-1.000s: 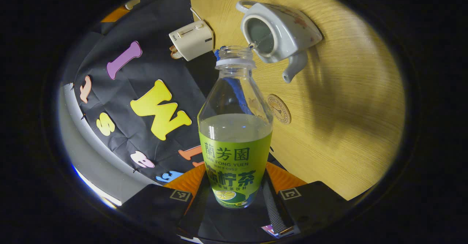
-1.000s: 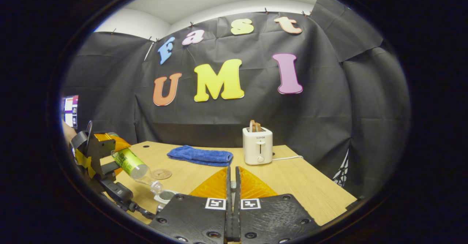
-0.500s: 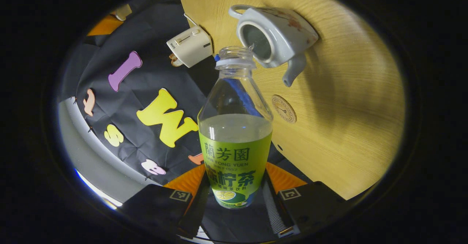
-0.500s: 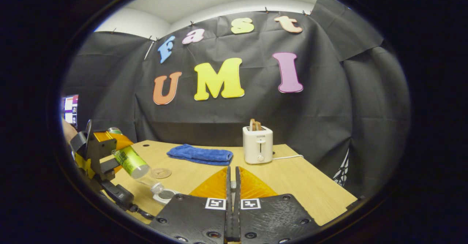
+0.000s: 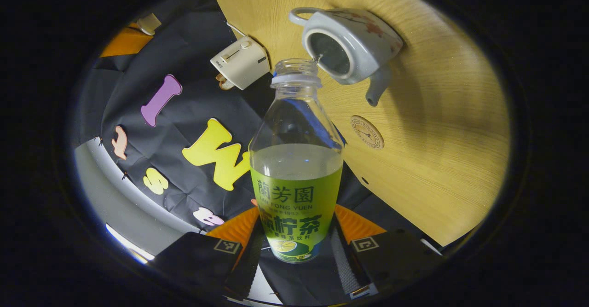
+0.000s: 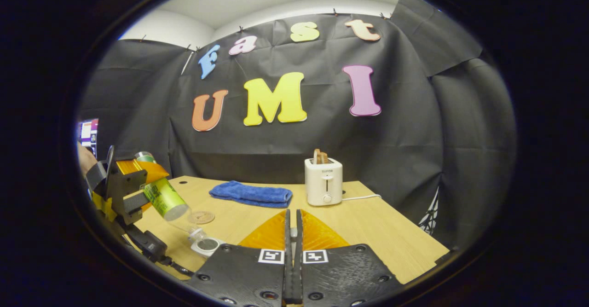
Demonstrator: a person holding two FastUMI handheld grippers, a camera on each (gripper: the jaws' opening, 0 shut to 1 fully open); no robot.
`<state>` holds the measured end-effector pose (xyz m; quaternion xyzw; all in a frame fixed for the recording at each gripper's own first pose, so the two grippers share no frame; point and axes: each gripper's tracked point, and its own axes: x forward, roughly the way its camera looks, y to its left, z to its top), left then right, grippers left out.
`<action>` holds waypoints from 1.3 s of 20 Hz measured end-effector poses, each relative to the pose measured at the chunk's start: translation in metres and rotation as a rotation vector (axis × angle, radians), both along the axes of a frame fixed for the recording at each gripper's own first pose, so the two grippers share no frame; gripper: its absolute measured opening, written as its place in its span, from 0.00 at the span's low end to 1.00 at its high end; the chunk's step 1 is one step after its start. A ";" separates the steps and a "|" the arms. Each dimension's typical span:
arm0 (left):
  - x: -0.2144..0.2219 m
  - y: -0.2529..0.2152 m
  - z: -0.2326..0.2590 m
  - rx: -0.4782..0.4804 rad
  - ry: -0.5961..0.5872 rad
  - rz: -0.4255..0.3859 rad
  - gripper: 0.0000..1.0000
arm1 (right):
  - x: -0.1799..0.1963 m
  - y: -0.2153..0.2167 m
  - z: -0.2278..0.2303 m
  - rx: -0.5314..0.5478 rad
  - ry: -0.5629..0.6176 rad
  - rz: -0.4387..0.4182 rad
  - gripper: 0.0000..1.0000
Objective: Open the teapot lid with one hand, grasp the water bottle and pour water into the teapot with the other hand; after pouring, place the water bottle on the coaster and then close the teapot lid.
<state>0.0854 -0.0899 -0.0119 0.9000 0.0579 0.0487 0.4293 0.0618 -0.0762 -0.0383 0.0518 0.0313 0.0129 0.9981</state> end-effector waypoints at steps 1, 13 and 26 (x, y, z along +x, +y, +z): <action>0.000 -0.003 0.003 0.014 -0.005 -0.008 0.73 | 0.000 0.001 0.000 0.000 0.002 0.001 0.00; 0.001 -0.009 0.004 0.031 0.000 -0.022 0.72 | 0.003 -0.002 -0.005 -0.005 0.012 -0.004 0.00; -0.018 0.012 -0.032 -0.483 -0.047 -0.063 0.72 | 0.010 -0.005 -0.015 -0.020 0.019 -0.036 0.00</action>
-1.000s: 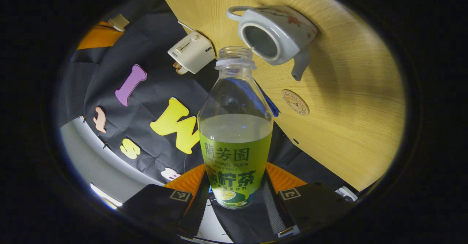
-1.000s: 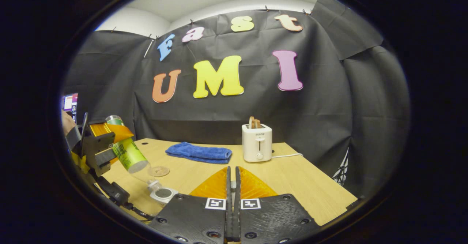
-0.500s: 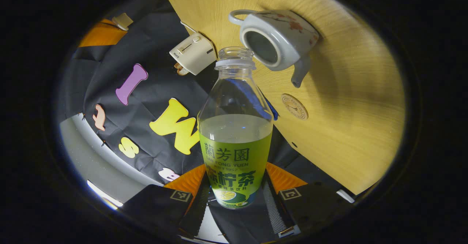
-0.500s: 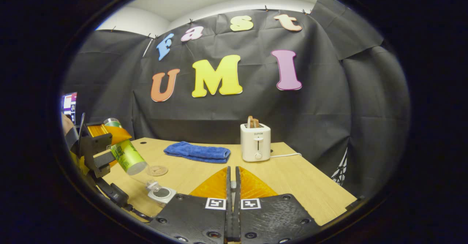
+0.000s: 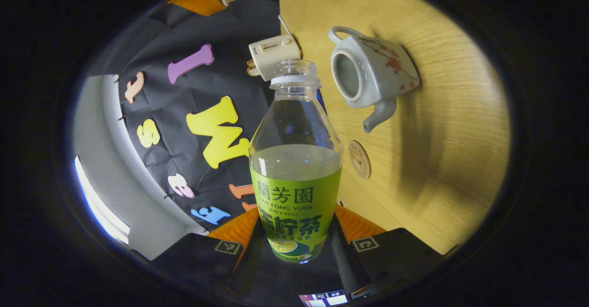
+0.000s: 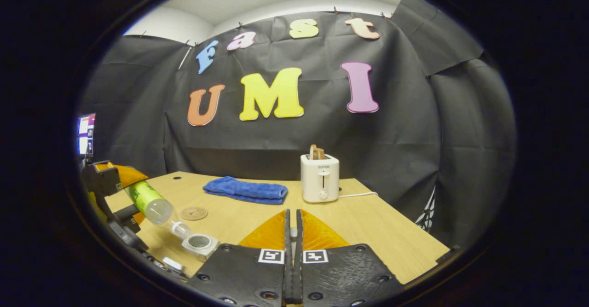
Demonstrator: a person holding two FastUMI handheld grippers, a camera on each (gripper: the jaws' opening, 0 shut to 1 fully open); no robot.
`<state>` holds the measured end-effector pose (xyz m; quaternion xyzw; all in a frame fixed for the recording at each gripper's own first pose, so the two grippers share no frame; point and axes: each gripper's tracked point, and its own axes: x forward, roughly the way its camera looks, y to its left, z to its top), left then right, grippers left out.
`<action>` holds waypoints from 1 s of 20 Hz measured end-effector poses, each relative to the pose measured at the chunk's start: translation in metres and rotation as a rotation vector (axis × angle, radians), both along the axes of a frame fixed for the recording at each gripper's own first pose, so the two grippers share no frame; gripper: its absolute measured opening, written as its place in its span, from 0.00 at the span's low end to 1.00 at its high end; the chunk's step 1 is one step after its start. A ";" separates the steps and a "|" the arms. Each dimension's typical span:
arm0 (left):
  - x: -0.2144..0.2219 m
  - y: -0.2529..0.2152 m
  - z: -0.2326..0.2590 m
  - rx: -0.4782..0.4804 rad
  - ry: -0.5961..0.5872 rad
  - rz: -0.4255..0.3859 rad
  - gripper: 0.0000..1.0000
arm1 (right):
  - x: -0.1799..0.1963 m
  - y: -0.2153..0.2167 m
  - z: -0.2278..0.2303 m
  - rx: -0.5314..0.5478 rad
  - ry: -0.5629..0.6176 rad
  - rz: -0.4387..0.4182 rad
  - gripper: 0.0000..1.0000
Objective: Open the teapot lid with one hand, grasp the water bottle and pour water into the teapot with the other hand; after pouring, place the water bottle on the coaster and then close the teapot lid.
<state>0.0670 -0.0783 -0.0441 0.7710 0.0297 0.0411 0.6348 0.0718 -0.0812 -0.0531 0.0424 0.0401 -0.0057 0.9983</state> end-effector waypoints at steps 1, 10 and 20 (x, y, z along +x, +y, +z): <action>0.001 0.002 -0.005 -0.077 0.001 -0.009 0.72 | 0.002 -0.004 -0.002 -0.008 0.003 -0.012 0.00; 0.002 0.035 -0.015 -0.765 -0.098 0.035 0.72 | -0.002 -0.019 0.005 0.017 0.022 -0.108 0.00; 0.022 0.058 -0.004 -1.305 -0.029 -0.005 0.72 | -0.014 0.028 0.029 -0.066 -0.010 -0.056 0.00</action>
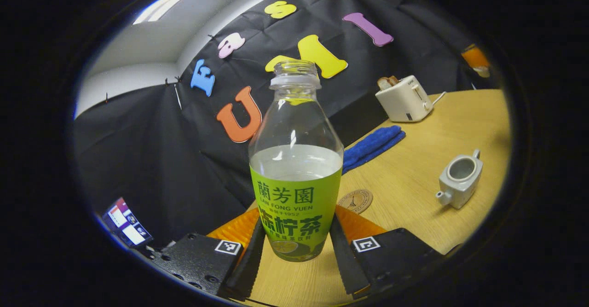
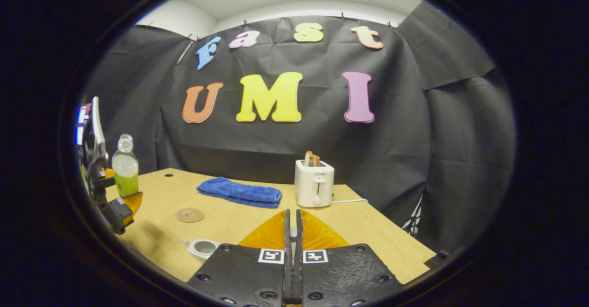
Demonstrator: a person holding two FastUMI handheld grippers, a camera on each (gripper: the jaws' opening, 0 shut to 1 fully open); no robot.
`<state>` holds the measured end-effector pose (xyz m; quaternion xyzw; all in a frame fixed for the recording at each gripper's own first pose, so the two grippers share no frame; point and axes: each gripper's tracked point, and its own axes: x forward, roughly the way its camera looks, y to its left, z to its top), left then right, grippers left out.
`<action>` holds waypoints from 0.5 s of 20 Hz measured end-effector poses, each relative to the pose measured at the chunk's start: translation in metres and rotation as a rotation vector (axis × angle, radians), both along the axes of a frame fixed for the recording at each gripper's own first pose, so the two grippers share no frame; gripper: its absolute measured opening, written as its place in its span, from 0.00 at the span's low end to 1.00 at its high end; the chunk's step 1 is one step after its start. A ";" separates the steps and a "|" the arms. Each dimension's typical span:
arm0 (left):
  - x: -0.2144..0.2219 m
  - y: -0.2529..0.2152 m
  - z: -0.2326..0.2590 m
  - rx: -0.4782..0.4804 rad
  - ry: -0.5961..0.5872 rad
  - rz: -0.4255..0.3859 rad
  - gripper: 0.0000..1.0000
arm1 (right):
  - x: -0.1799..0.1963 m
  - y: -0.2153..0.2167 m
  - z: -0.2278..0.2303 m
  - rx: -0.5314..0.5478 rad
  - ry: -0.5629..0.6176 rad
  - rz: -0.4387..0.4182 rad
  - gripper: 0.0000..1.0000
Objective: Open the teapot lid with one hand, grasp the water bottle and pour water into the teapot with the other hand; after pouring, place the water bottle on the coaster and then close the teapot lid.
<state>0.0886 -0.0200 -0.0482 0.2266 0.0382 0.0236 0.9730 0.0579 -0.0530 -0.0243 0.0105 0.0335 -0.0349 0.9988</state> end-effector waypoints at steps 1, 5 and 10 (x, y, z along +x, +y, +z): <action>0.006 -0.004 0.005 -0.075 0.000 -0.043 0.73 | -0.001 0.005 0.000 -0.002 -0.001 0.011 0.00; 0.038 -0.012 0.012 -0.352 0.034 -0.140 0.73 | 0.001 0.022 -0.005 -0.022 -0.002 0.043 0.00; 0.082 -0.028 0.008 -0.552 0.058 -0.259 0.74 | 0.010 0.029 -0.029 -0.021 0.035 0.063 0.00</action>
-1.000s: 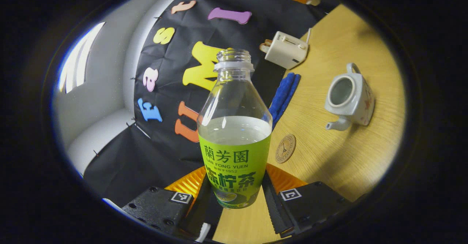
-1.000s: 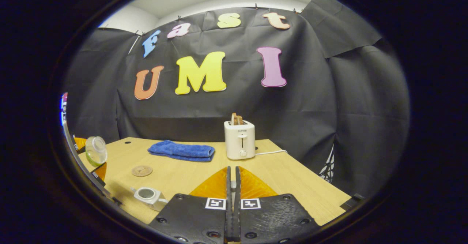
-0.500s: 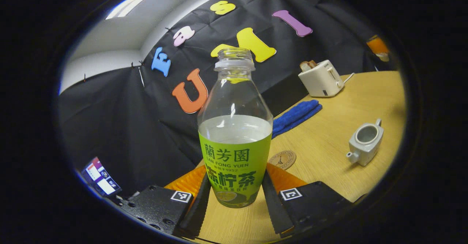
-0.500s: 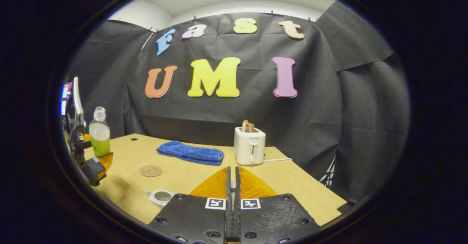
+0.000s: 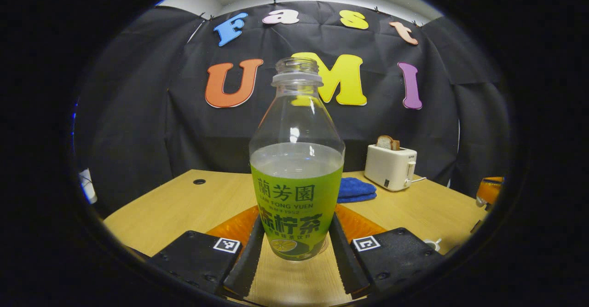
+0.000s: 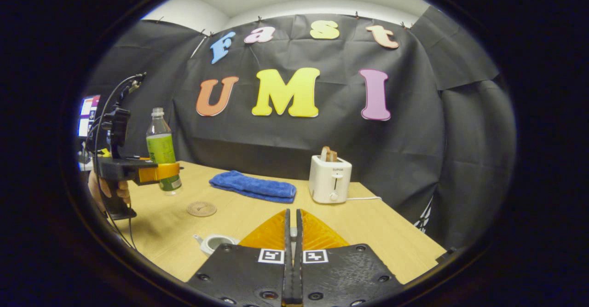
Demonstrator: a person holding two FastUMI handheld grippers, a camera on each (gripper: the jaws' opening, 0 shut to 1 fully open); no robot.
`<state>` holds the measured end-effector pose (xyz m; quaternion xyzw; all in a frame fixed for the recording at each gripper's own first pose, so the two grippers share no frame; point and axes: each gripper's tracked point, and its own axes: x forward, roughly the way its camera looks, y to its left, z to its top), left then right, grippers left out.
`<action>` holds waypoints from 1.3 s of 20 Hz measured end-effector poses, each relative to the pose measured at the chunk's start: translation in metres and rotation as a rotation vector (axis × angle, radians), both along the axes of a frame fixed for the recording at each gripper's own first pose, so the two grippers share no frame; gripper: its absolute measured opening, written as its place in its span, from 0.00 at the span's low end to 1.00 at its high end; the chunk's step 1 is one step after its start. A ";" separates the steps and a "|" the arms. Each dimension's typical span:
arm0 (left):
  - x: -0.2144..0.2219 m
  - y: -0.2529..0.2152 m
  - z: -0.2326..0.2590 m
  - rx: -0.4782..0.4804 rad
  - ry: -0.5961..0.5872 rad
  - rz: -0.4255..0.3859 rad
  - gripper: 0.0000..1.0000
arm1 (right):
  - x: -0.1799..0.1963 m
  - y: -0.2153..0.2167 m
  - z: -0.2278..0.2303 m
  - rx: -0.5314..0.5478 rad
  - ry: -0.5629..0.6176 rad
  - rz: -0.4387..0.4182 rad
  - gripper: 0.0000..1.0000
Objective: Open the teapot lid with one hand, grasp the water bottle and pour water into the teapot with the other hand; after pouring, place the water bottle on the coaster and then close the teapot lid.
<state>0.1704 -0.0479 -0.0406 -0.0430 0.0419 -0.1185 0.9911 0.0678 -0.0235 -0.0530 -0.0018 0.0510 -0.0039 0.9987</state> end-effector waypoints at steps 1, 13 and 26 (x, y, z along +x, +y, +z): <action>0.007 -0.007 -0.005 -0.018 0.007 -0.030 0.72 | 0.002 0.000 -0.005 0.005 0.009 0.001 0.00; 0.057 -0.024 -0.045 0.085 0.088 0.046 0.75 | 0.018 -0.008 -0.034 0.041 0.060 0.021 0.00; 0.053 -0.025 -0.066 0.083 0.169 0.043 0.85 | 0.018 -0.002 -0.038 0.028 0.075 0.023 0.00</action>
